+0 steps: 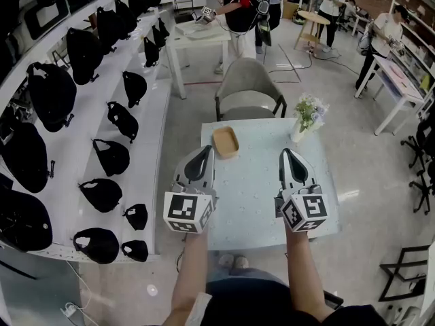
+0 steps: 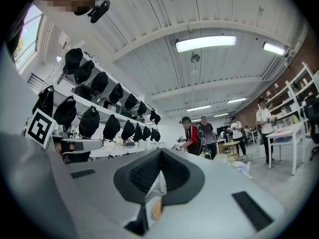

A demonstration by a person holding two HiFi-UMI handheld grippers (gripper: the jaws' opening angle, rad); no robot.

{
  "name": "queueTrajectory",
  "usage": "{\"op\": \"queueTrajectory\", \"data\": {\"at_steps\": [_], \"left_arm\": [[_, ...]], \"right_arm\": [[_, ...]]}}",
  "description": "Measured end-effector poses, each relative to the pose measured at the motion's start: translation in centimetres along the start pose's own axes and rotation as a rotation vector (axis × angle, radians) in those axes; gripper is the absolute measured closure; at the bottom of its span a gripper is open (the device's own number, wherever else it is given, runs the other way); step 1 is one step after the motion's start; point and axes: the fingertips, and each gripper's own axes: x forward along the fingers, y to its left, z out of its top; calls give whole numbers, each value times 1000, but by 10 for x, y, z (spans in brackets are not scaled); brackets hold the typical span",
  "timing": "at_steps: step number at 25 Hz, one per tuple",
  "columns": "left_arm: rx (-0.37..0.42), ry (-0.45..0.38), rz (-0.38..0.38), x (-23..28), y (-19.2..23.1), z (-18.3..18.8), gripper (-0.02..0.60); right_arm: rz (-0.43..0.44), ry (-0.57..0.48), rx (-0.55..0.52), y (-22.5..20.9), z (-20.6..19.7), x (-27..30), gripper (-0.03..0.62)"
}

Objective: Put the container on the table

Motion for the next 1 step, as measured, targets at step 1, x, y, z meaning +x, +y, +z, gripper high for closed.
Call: {"op": "queueTrajectory", "data": {"at_steps": [1], "left_arm": [[0, -1, 1, 0, 1, 0, 580]], "right_arm": [[2, 1, -2, 1, 0, 1, 595]]}}
